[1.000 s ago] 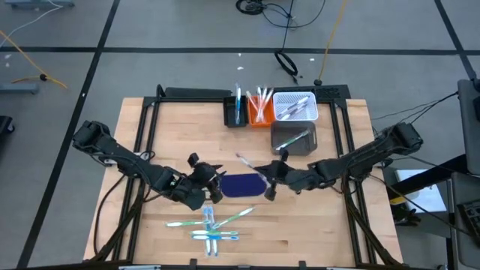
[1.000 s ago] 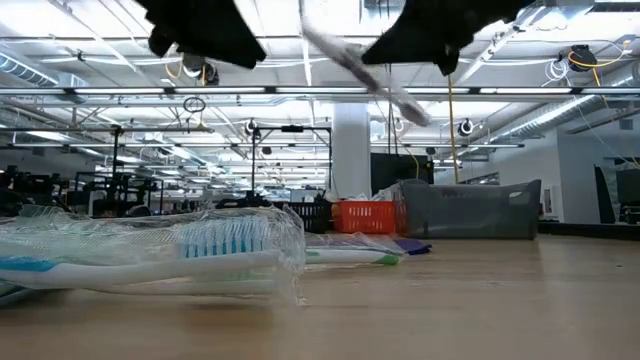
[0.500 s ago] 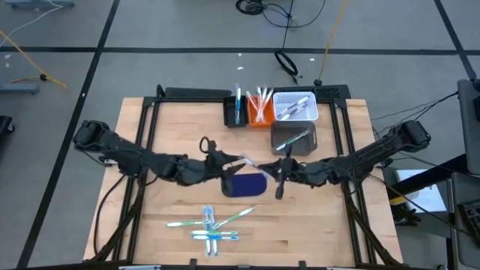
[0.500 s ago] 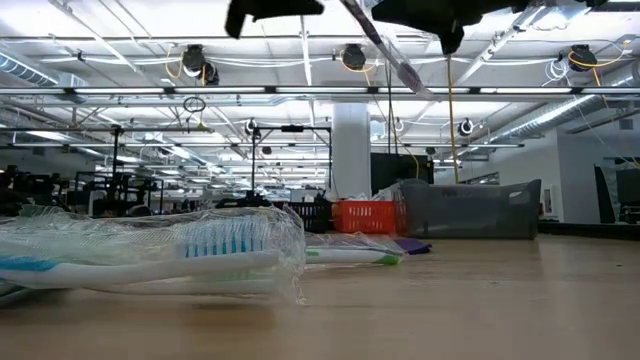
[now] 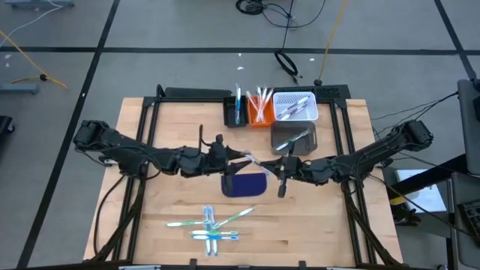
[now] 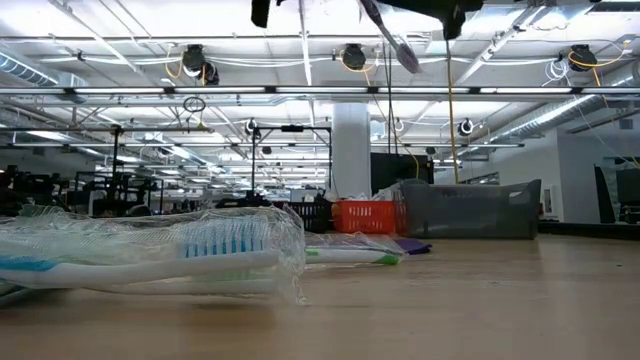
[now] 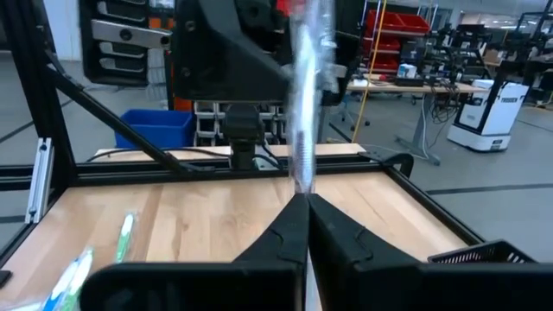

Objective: Pick & Place Toothbrushes
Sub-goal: Put the purple toothbrush into the white bin

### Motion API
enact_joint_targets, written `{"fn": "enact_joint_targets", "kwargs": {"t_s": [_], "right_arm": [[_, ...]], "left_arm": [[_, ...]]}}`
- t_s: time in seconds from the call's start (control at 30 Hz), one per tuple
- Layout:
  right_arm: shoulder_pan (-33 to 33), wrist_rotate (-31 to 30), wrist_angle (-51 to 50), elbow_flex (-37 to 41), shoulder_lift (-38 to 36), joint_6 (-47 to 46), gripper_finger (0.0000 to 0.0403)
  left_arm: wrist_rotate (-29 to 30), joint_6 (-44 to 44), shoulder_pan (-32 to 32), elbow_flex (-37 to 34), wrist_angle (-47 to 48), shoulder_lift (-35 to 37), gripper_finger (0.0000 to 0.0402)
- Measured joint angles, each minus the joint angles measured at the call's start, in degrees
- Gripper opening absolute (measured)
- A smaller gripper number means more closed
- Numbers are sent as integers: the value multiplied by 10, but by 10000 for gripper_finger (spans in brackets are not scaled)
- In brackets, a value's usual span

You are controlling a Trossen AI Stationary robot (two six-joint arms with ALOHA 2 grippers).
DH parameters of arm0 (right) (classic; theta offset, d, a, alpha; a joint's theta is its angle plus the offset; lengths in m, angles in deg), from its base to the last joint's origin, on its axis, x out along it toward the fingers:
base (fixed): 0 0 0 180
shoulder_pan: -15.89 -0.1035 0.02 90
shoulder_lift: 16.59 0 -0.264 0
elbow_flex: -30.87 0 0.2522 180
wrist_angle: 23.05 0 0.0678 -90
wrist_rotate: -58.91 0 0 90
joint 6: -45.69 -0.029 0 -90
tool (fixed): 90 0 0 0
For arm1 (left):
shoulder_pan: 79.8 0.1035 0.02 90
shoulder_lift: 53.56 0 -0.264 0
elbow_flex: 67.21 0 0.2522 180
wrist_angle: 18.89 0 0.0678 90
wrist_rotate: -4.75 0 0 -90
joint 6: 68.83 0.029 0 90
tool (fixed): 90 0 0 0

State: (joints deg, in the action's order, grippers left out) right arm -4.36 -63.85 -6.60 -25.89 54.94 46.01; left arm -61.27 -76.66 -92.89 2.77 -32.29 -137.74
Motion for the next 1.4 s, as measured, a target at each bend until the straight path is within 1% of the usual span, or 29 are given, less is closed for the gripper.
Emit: {"fn": "enact_joint_targets", "kwargs": {"t_s": [0.13, 0.27, 0.33, 0.43, 0.47, 0.53, 0.83, 0.93, 1.03, 1.2, 1.33, 1.4], "right_arm": [[0, 0, 0, 0, 0, 2, 0], [0, 0, 0, 0, 0, 2, 0], [0, 0, -1, 0, 0, 2, 0], [0, -1, -4, 0, 0, 2, 0], [0, 0, -4, 0, 1, 2, 0], [0, 0, -9, 0, 1, 0, 0], [1, -8, -39, 0, -5, 34, 2], [0, -30, -76, 0, -23, 35, 16], [-2, -51, -151, 0, -52, 5, 40], [-2, -46, -255, 0, -82, -54, 85], [-9, -44, -298, 0, -83, -79, 107], [-14, -42, -310, 0, -83, -86, 112]], "left_arm": [[-30, 3, 15, 0, -10, 0, 118], [-45, 3, 34, 0, -26, -8, 113], [-61, 3, 42, 0, -29, -18, 91], [-111, 4, 55, 0, -62, -38, 24], [-124, 5, 58, 0, -73, -42, 15], [-140, 4, 63, 0, -86, -50, 13], [-139, 17, 81, 0, -80, -52, 5], [-134, 24, 92, 0, -72, -52, 5], [-132, 25, 109, 0, -68, -52, 5], [-133, 31, 158, 24, -34, -52, 5], [-129, 33, 204, 57, 8, -59, 5], [-138, 38, 221, 84, 24, -71, 5]]}}
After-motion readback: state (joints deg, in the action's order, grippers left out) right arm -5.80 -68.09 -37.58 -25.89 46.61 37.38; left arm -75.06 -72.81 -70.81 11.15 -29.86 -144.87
